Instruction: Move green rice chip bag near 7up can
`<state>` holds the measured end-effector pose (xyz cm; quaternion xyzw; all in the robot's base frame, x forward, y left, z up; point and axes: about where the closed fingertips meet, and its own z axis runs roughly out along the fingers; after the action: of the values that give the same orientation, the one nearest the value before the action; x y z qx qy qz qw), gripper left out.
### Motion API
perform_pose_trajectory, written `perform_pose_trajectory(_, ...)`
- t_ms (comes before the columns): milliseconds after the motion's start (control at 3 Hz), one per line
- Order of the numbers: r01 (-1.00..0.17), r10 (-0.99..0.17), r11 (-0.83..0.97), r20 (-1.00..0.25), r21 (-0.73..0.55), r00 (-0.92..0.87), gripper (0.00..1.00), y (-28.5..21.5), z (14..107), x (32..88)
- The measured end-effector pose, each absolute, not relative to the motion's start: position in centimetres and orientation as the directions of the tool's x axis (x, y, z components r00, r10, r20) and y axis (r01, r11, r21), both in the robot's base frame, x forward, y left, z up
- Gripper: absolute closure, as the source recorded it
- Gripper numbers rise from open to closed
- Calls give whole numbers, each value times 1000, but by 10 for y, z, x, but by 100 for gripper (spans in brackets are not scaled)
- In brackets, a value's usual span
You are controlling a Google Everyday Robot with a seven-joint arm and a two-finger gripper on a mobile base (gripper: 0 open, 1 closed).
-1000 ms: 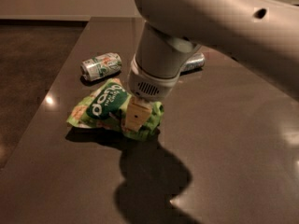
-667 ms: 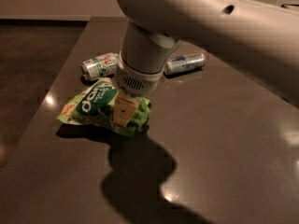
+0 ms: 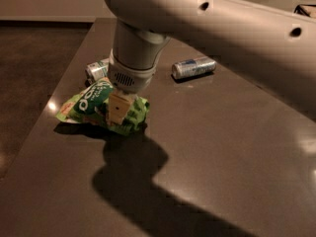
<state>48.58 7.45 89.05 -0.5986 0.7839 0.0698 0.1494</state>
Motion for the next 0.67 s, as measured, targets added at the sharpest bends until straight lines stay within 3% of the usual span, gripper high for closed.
perform_pose_trajectory(333, -952, -917, 295, -302, -77, -260, 84, 76, 886, 496)
perform_pose_trajectory(667, -945, -915, 316, -288, -80, -282, 61, 70, 882, 501)
